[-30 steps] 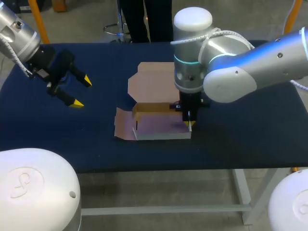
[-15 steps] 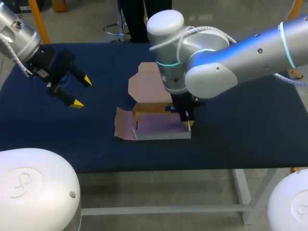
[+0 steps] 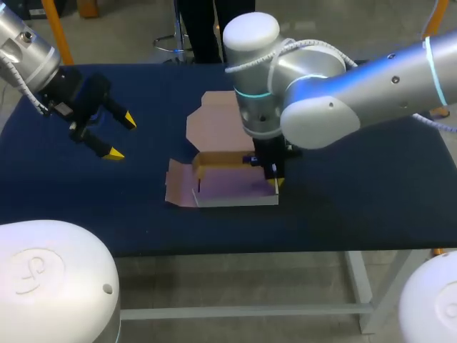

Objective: Assemble the packaging by folding the flat box into shape, placing the metal phone stand inside, and closing the box properly

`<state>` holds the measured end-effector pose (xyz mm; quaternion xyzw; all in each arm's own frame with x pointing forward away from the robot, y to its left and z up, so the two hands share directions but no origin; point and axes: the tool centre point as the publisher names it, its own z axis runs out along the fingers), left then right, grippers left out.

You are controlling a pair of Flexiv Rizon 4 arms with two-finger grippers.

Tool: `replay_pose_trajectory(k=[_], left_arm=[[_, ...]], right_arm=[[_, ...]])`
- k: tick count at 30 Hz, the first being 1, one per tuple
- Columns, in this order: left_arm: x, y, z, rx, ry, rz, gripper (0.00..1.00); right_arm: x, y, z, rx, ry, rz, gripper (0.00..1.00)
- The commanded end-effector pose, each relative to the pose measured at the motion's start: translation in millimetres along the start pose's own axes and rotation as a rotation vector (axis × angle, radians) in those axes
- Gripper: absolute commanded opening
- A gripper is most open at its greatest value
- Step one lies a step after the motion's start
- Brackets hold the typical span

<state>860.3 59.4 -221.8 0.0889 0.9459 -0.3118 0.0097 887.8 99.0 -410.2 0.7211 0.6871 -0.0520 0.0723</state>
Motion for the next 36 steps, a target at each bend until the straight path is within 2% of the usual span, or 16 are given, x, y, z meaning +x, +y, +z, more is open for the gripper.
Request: replay_pose_trajectory(k=[1,15,36], left_arm=[[0.1,-0.2,-0.8,-0.003,0.002,-0.001,1.00],[0.1,-0.2,-0.8,-0.003,0.002,-0.001,1.00],[0.1,-0.2,-0.8,-0.003,0.002,-0.001,1.00]], right_arm=[[-5.6,-7.0,2.5,-0.037,0.078,-0.005,0.00],[5.4,-5.4,2.0,-0.039,0.104,-0.046,0.00],[2.2,-5.2,5.9,-0.042,0.166,-0.014,0.00]])
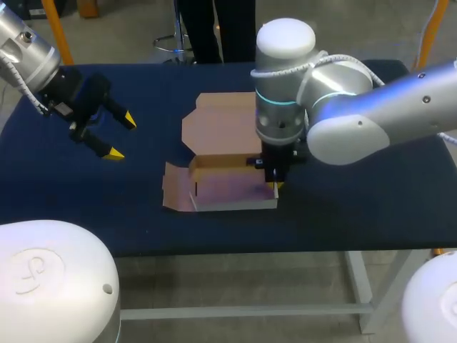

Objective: Assemble the packaging by folding the flat box into shape, placing the metal phone stand inside, and closing the box properly

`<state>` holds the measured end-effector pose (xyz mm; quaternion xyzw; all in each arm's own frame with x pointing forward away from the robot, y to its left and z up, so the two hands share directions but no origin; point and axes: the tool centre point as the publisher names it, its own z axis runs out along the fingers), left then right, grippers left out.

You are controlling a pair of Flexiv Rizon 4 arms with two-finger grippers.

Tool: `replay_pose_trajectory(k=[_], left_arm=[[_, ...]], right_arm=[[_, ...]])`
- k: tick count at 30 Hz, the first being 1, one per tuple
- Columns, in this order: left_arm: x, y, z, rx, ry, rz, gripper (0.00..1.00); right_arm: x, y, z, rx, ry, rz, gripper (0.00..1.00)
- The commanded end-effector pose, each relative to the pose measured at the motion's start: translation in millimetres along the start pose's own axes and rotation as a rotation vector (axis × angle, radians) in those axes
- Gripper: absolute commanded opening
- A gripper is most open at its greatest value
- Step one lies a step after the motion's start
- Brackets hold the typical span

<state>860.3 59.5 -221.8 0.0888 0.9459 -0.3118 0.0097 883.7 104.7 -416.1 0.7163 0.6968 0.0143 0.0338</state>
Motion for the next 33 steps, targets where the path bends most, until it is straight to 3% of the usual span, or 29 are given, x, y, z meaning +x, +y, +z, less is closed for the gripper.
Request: replay_pose_trajectory(k=[1,29,31,33], left_arm=[[0.1,-0.2,-0.8,-0.003,0.002,-0.001,1.00],[0.1,-0.2,-0.8,-0.003,0.002,-0.001,1.00],[-8.7,-8.6,-0.5,0.022,0.008,-0.074,1.00],[-14.1,-14.4,0.6,0.047,-0.024,-0.239,1.00]], right_arm=[[-4.6,-0.6,0.8,-0.004,0.024,0.004,0.00],[-5.5,3.8,3.2,0.007,0.057,-0.009,0.00],[-5.5,3.8,3.2,0.007,0.057,-0.009,0.00],[-5.5,3.8,3.2,0.007,0.057,-0.009,0.00]])
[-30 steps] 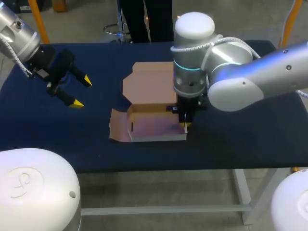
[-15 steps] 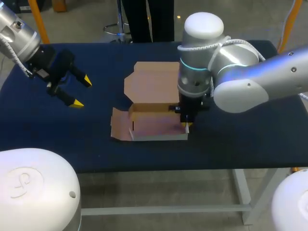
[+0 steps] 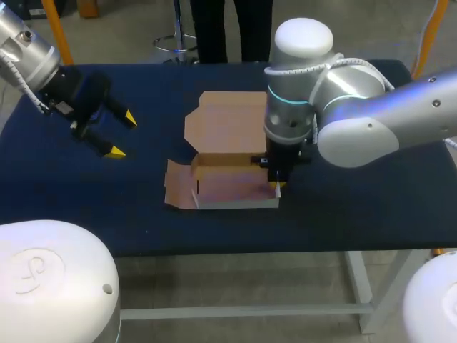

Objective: Assemble the packaging by folding the flat box into shape, placing the metal phone stand inside, and closing the box properly

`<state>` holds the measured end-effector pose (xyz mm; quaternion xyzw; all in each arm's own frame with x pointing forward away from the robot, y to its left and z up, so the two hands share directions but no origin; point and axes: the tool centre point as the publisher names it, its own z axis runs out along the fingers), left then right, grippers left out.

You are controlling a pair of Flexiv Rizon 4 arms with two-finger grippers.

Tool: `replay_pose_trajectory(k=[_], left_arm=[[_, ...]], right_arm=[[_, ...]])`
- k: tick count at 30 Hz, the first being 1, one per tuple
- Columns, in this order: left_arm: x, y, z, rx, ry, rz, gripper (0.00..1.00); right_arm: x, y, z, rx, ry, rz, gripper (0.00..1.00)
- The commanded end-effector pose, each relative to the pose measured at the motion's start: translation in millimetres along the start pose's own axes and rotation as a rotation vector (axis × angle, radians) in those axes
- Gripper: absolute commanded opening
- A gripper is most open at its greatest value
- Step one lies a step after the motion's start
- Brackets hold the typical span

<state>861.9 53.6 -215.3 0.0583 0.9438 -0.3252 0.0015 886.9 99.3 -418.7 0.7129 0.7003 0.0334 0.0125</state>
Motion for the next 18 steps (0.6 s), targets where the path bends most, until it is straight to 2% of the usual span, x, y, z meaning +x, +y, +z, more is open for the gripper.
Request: replay_pose_trajectory(k=[1,6,7,8,9,12,14,18], left_arm=[[-11.5,-9.1,3.9,0.023,-0.029,-0.248,1.00],[-7.2,-13.8,14.4,0.018,-0.131,-0.749,1.00],[-4.3,-12.9,16.7,0.029,-0.149,-0.813,1.00],[-0.7,-11.4,17.8,0.067,-0.123,-0.888,1.00],[2.1,-9.5,19.0,0.082,-0.117,-0.934,1.00],[11.9,-4.7,26.1,0.111,-0.170,-1.078,1.00],[13.7,-0.2,29.3,0.139,-0.187,-1.208,1.00],[16.0,3.1,38.0,0.174,-0.224,-1.383,1.00]], right_arm=[[-0.3,0.7,0.2,0.003,0.000,-0.001,0.00],[-0.3,0.7,0.2,0.003,0.000,-0.001,0.00],[-0.3,0.7,0.2,0.003,0.000,-0.001,0.00],[-0.3,0.7,0.2,0.003,0.000,-0.001,0.00],[-0.3,0.7,0.2,0.003,0.000,-0.001,0.00],[-0.3,0.7,0.2,0.003,0.000,-0.001,0.00],[-0.3,0.7,0.2,0.003,0.000,-0.001,0.00],[-0.3,0.7,0.2,0.003,0.000,-0.001,0.00]])
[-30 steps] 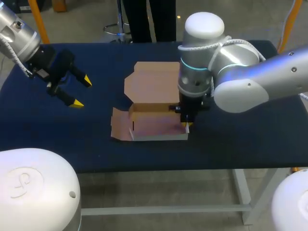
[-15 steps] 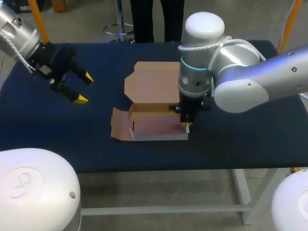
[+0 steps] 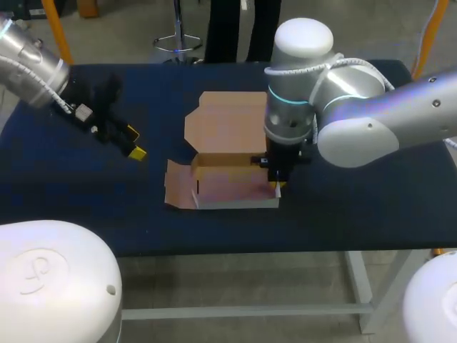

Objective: Assemble the packaging by folding the flat box into shape, placing the metal phone stand inside, and closing the box properly

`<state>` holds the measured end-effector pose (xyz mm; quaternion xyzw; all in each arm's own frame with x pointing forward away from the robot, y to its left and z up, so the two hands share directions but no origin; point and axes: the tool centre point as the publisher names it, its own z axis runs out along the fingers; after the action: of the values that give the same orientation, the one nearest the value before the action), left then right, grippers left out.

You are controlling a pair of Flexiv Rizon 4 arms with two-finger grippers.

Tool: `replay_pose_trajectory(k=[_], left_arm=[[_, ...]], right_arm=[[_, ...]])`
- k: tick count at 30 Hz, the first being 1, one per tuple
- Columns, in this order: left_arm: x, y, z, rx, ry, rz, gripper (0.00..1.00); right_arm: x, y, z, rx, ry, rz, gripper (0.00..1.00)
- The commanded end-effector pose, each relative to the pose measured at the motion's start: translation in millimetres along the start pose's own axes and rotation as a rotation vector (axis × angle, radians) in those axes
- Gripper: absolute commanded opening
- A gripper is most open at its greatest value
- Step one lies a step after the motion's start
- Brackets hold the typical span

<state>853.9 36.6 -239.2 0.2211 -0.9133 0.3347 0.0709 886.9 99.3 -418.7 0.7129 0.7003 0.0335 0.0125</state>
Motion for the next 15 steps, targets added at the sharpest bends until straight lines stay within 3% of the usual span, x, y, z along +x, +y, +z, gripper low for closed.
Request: replay_pose_trajectory(k=[1,2,14,15], left_arm=[[5.8,6.9,9.1,0.145,-0.159,-0.820,1.00],[5.0,5.5,9.9,0.103,-0.177,-0.812,1.00],[5.0,5.5,9.9,0.103,-0.177,-0.812,1.00],[-0.2,4.4,10.3,0.111,-0.198,-0.854,1.00]], right_arm=[[-0.3,0.7,0.2,0.003,0.000,-0.001,0.00],[-0.3,0.7,0.2,0.003,0.000,-0.001,0.00],[-0.3,0.7,0.2,0.003,0.000,-0.001,0.00],[-0.3,0.7,0.2,0.003,0.000,-0.001,0.00]])
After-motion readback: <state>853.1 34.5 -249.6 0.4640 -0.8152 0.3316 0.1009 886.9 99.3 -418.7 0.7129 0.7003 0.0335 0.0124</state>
